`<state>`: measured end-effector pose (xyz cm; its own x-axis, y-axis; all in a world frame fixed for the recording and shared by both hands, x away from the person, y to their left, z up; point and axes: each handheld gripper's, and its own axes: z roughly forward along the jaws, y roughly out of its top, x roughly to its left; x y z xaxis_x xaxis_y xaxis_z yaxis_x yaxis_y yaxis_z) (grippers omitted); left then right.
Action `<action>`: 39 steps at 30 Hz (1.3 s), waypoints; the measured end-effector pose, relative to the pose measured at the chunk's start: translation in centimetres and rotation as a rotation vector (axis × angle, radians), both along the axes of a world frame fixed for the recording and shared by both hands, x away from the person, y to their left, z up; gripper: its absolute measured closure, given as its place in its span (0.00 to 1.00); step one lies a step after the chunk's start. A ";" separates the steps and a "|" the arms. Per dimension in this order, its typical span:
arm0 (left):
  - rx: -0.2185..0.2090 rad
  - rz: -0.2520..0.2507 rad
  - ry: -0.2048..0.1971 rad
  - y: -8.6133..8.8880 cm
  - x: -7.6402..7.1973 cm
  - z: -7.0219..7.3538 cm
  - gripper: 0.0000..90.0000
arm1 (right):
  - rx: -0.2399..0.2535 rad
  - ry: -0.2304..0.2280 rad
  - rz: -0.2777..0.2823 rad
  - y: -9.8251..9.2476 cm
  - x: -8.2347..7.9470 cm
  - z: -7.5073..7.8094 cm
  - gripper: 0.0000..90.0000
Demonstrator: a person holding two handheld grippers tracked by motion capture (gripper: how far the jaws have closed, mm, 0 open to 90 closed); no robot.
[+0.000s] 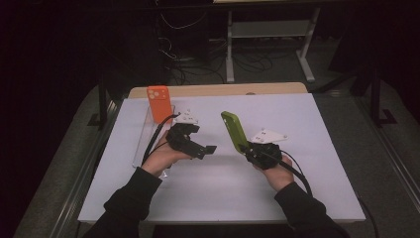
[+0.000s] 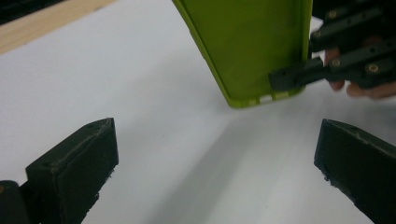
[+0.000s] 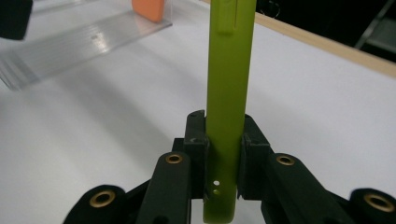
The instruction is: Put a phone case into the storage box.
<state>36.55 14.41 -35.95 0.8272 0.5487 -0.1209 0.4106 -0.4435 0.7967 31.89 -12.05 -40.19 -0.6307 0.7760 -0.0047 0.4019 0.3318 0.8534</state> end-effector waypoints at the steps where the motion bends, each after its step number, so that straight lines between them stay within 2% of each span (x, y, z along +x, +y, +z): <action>1: -0.010 0.007 -0.001 0.0 0.1 0.1 0.00 | 0.018 0.015 -0.001 -0.1 0.1 0.0 0.84; 2: -0.031 0.018 0.002 -0.1 0.0 0.1 0.00 | 0.034 0.024 -0.006 -0.3 0.2 0.0 0.84; 5: -0.054 0.034 -0.004 -0.1 0.2 0.3 0.00 | 0.066 0.040 -0.020 -0.3 0.3 0.1 0.84; 7: -0.079 0.048 -0.006 -0.2 0.3 0.4 0.00 | 0.063 0.043 -0.027 -0.2 0.3 0.0 0.84; 11: -0.089 0.049 -0.009 -0.5 0.4 0.5 0.00 | 0.082 0.060 -0.032 0.3 0.3 -0.1 0.84; 16: -0.111 0.053 -0.008 -1.2 0.4 0.3 0.00 | 0.097 0.075 -0.004 1.3 -0.1 -0.1 0.84; 18: -0.117 0.050 -0.006 -1.4 0.5 0.2 0.00 | 0.089 0.062 0.011 1.7 -0.2 -0.2 0.84; 21: -0.134 0.053 -0.002 -1.5 0.5 0.1 0.00 | 0.093 0.076 0.024 2.3 -0.6 -0.2 0.84; 26: -0.163 0.053 -0.002 -1.6 0.6 0.0 0.00 | 0.107 0.074 0.047 3.0 -0.9 -0.1 0.84; 28: -0.159 0.048 -0.005 -1.6 0.7 -0.1 0.00 | 0.113 0.077 0.056 3.3 -1.1 0.0 0.84; 29: -0.158 0.032 -0.019 -1.7 0.8 -0.1 0.00 | 0.115 0.078 0.057 3.4 -1.2 0.0 0.84; 34: -0.176 0.015 -0.013 -2.1 0.7 -0.4 0.00 | 0.118 0.075 0.071 4.1 -1.5 -0.1 0.84; 39: -0.198 0.028 -0.005 -2.4 0.6 -0.5 0.00 | 0.115 0.073 0.082 4.6 -1.7 -0.2 0.84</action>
